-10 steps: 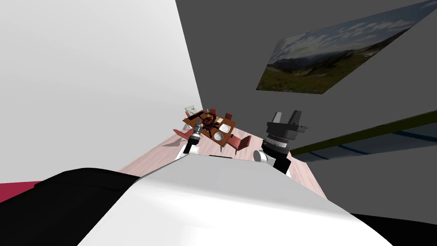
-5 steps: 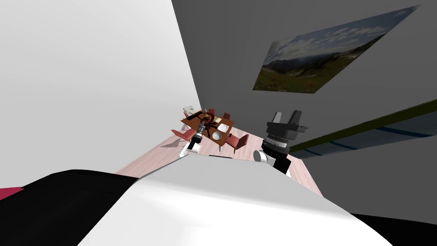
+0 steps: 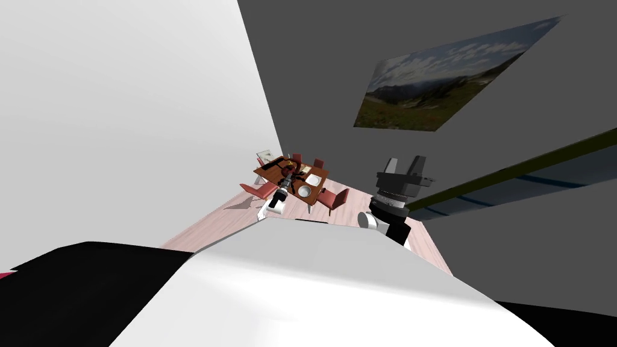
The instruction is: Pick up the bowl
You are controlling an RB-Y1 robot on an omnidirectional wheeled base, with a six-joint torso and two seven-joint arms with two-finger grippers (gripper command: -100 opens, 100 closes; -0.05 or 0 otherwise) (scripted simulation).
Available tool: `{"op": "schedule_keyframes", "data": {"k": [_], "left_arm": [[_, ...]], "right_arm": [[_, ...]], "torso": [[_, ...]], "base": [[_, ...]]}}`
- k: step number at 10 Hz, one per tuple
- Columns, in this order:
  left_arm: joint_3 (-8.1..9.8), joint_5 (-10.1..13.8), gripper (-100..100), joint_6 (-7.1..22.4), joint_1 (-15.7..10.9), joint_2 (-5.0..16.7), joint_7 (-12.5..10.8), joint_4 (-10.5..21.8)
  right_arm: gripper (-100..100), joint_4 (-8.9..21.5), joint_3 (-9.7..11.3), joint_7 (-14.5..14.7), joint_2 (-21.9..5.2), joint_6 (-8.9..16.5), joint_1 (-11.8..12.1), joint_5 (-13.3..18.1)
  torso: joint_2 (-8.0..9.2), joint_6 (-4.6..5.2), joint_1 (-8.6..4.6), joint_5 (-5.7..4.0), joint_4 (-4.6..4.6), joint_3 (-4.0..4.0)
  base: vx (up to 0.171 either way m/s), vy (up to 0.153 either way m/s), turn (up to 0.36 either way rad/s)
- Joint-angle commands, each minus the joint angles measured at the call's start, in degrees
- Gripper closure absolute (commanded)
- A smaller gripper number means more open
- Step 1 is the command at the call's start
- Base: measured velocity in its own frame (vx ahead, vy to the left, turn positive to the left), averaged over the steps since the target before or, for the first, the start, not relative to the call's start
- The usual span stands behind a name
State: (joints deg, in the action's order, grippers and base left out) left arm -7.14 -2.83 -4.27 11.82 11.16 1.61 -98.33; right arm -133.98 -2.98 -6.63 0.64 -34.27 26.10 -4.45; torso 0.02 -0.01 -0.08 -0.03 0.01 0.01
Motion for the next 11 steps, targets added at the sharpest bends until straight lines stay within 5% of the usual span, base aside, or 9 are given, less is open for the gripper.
{"op": "schedule_keyframes", "data": {"k": [1,9,11], "left_arm": [[-0.22,-0.2,-100,0.8,-1.0,-0.4,0.4,2.0],[-0.82,-0.6,-100,8.2,-8.0,-0.7,1.8,13.7],[-0.85,-0.9,-100,11.6,-11.4,-1.3,2.4,18.0]], "right_arm": [[0,0.0,0.0,0.0,0.0,0.0,0.0,0.0],[0,0.0,0.0,0.0,0.0,0.0,0.0,0.0],[0,0.0,0.0,0.0,0.0,0.0,0.0,0.0]], "torso": [[0.0,0.0,0.0,0.0,0.0,0.0],[-0.02,-0.01,0.02,0.0,-0.01,-0.01],[-0.01,-0.01,0.02,0.0,0.0,0.0]], "base": [[-0.005,-0.023,-0.023],[0.001,-0.024,-0.042],[-0.007,-0.022,-0.07]]}}
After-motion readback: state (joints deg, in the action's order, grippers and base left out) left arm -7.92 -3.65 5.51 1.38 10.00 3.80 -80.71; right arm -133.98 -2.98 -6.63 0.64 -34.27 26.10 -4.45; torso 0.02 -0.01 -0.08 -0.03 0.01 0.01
